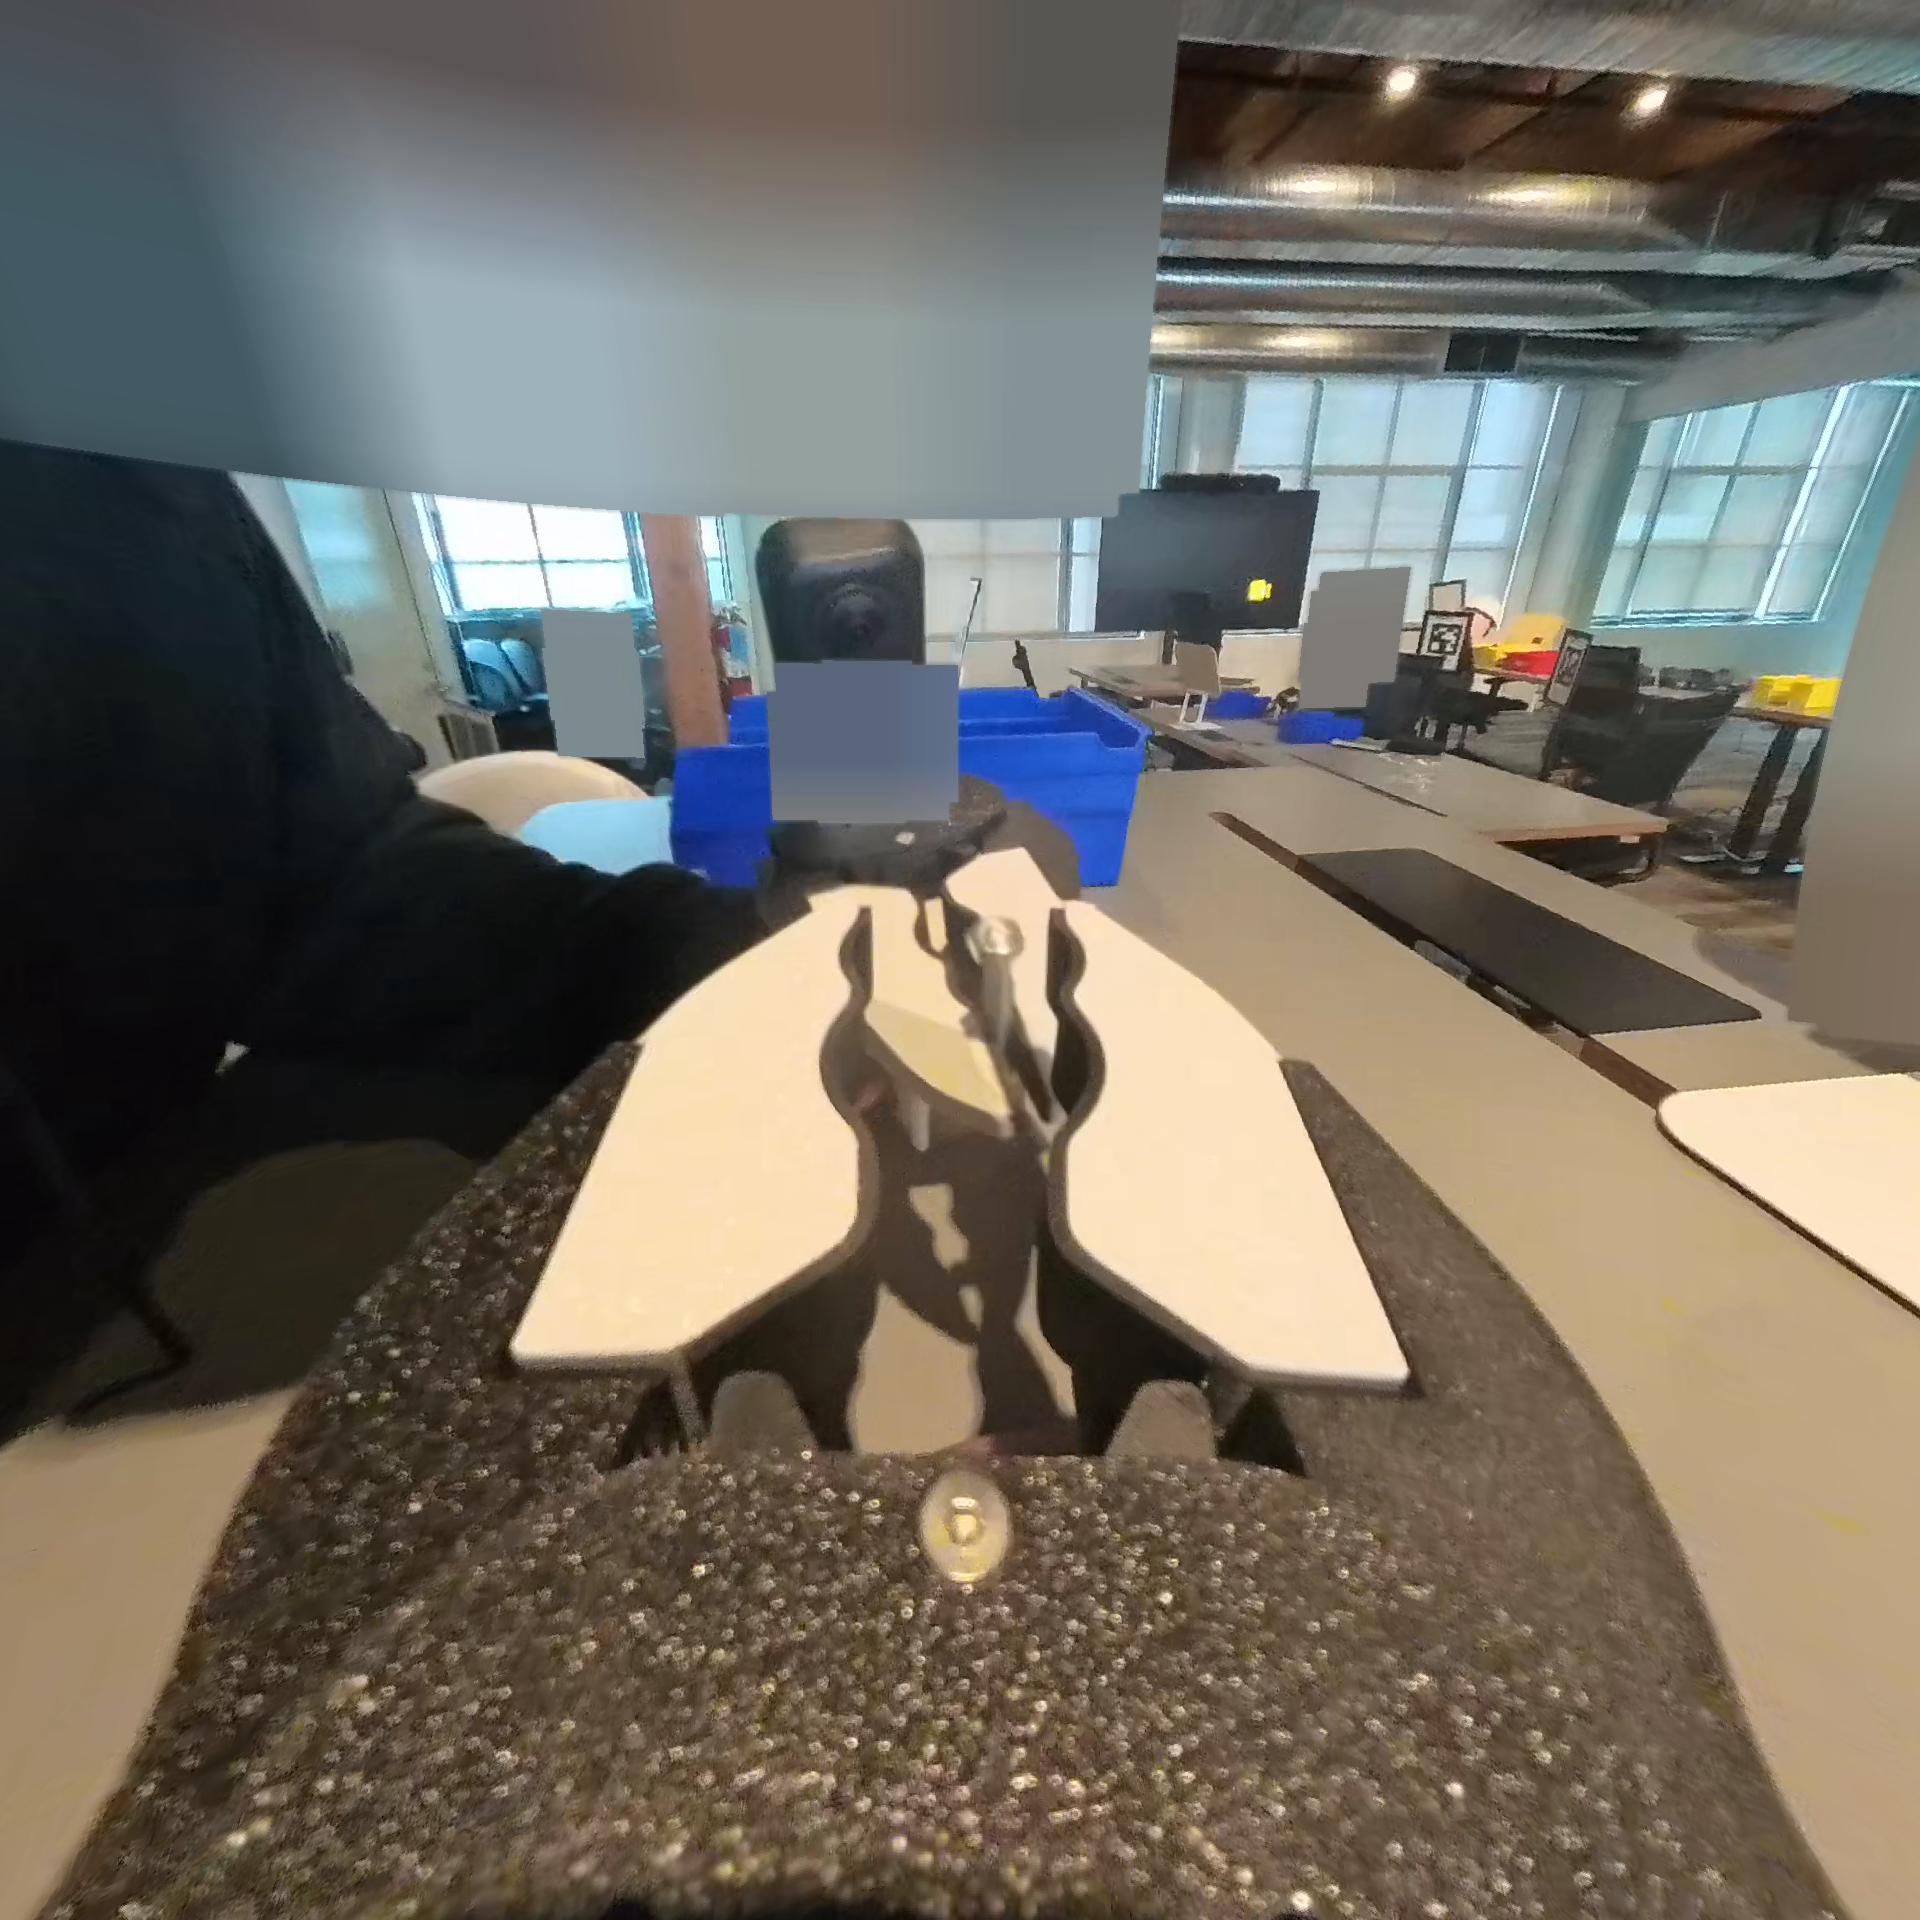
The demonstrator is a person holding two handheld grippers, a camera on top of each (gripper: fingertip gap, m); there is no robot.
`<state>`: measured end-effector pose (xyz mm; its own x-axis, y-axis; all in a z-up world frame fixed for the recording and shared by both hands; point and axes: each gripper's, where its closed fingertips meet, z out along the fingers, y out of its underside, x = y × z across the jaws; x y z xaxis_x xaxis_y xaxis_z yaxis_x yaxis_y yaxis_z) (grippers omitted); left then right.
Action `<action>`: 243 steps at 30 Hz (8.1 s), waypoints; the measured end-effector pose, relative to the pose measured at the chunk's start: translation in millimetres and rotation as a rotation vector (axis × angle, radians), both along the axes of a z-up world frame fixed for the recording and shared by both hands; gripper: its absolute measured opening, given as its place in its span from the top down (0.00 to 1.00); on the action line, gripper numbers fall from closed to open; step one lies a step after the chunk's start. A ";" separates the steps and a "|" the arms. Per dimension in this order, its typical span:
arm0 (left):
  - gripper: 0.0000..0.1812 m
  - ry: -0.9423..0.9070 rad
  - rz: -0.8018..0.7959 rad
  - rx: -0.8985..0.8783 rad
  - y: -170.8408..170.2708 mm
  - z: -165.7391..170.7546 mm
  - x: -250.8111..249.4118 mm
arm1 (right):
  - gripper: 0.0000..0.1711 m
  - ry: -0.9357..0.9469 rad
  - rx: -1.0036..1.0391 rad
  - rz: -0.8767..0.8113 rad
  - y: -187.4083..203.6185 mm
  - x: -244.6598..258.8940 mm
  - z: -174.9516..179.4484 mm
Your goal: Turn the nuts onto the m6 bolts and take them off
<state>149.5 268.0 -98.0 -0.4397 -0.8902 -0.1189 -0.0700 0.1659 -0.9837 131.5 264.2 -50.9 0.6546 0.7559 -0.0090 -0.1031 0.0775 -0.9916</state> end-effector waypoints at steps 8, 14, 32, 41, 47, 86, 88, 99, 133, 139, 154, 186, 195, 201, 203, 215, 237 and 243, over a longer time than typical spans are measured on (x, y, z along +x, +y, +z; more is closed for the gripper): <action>0.98 0.034 -0.093 0.005 -13.2 -4.1 -5.6 | 0.87 -0.094 -0.015 -0.005 1.6 -14.5 -12.0; 0.98 0.005 0.086 0.047 6.3 -3.3 5.7 | 0.94 -0.032 -0.110 -0.226 22.1 -3.1 -14.1; 0.98 0.028 -0.244 -0.126 -27.2 6.8 -18.4 | 0.85 -0.057 -0.019 0.065 -6.9 -21.8 -7.7; 0.98 -0.008 -0.008 -0.059 -1.0 4.9 -0.2 | 0.94 0.013 -0.101 -0.302 20.0 -8.9 -8.8; 0.98 -0.030 -0.009 -0.051 -1.0 6.7 -0.9 | 0.80 -0.047 -0.042 -0.317 14.0 -19.7 -6.3; 0.98 0.051 -0.277 -0.217 -30.4 10.6 -21.1 | 0.79 0.062 -0.027 0.045 -8.3 -9.5 6.7; 0.98 0.064 -0.284 -0.207 -32.6 8.7 -20.9 | 0.79 0.045 -0.036 0.072 -10.4 -14.9 3.8; 0.98 0.037 0.120 0.016 6.6 -5.3 10.7 | 0.94 0.037 -0.142 -0.407 23.7 6.2 -12.9; 0.97 0.055 0.008 0.019 -1.9 -7.9 2.5 | 0.85 -0.012 -0.091 -0.378 13.6 -13.7 -8.8; 0.98 0.061 -0.232 -0.169 -22.0 5.8 -18.5 | 0.82 0.083 -0.045 -0.077 -1.2 -13.4 5.9; 0.98 0.107 -0.116 -0.089 -18.0 -6.2 -5.3 | 0.94 -0.038 -0.083 -0.240 10.9 -16.0 -9.9; 0.97 0.114 0.134 0.047 6.8 -17.5 13.9 | 0.94 0.040 -0.184 -0.445 26.2 13.9 -27.6; 0.98 0.119 -0.151 -0.166 -18.6 -2.3 -8.3 | 0.78 0.209 -0.161 -0.062 9.4 -1.4 -7.3; 0.98 0.129 -0.213 -0.238 -22.2 2.2 -13.8 | 0.80 0.171 -0.133 0.013 0.6 -13.0 -7.0; 0.98 0.136 -0.223 -0.238 -23.8 1.8 -14.5 | 0.83 0.161 -0.130 0.001 1.4 -13.2 -7.7; 0.97 0.061 0.265 0.295 19.5 -24.0 16.4 | 0.91 0.217 -0.333 -0.452 26.4 17.6 -33.7; 0.97 0.114 0.383 0.985 42.8 -46.1 13.2 | 0.80 -0.714 0.080 -0.269 15.8 26.2 -74.6; 0.97 0.091 0.336 1.000 35.6 -47.2 13.1 | 0.88 -0.735 0.100 -0.252 13.6 19.3 -76.5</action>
<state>162.7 303.6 -145.3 -0.2333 -0.4831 -0.8439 -0.3293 0.8558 -0.3989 150.8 277.8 -127.4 0.6181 0.5577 0.5540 0.6102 0.1039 -0.7854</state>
